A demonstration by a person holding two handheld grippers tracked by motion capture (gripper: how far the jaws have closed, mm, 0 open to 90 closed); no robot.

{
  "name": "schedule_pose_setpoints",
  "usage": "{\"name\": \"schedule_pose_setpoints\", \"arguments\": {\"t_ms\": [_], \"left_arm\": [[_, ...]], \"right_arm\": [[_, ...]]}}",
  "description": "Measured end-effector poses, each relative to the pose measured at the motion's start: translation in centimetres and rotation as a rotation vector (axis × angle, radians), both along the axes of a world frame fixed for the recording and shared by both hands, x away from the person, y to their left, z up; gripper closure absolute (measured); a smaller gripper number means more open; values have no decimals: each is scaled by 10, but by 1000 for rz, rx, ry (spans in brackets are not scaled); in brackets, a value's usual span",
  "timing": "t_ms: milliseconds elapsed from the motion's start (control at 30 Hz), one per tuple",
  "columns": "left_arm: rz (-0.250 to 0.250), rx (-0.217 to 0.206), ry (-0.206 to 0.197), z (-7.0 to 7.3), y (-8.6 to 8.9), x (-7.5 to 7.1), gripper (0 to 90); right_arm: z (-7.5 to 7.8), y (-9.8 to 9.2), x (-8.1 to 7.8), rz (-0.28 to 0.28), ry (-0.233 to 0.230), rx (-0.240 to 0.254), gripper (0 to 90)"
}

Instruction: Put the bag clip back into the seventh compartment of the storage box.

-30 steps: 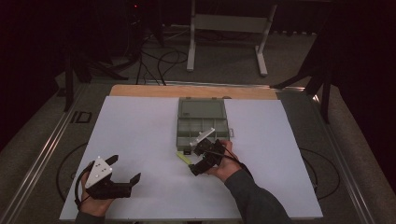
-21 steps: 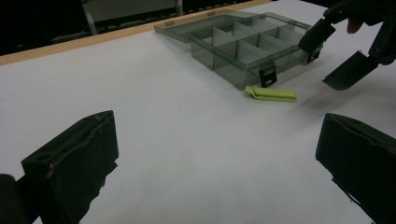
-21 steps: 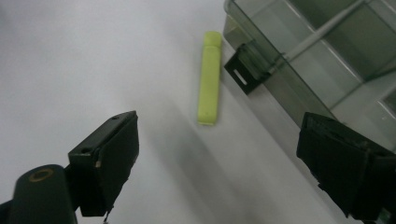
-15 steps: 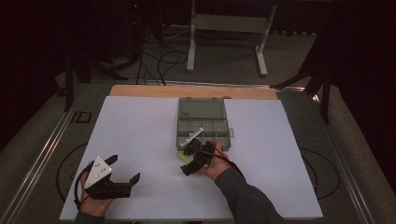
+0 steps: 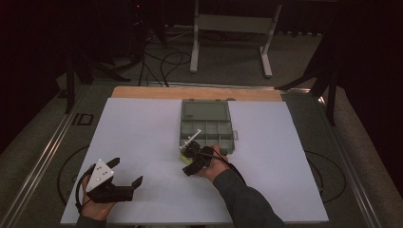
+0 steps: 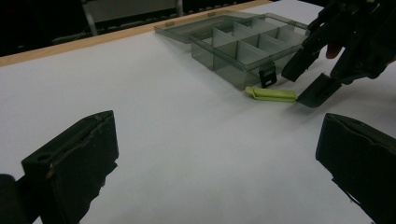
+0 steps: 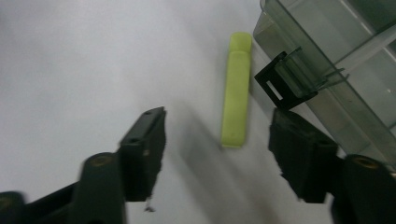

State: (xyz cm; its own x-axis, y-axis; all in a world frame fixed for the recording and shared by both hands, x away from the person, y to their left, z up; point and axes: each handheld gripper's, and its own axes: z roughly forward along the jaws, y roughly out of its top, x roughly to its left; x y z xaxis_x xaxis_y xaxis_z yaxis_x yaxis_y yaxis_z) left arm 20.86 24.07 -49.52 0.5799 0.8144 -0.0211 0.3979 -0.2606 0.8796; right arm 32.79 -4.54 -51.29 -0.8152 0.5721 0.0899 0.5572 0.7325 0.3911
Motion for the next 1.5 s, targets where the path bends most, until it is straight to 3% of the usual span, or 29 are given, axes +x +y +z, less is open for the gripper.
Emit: {"name": "schedule_pose_setpoints", "arguments": {"t_ms": [67, 300, 867, 1267, 1500], "left_arm": [[0, -1, 1, 0, 0, 0, 0], [-1, 1, 0, 0, 0, 0, 0], [-5, 4, 2, -1, -2, 0, 0], [-3, 4, 3, -1, -1, 1, 0], [0, 3, 2, -1, 0, 1, 0]], "right_arm": [[-3, 1, 2, -2, 9, -5, 468], [-6, 4, 4, -8, 18, -22, 568], [-12, 5, 11, -22, 2, -54, 769], [-9, 7, 6, 40, -18, -54, 779], [-1, 6, 5, 34, -23, -53, 780]]}}
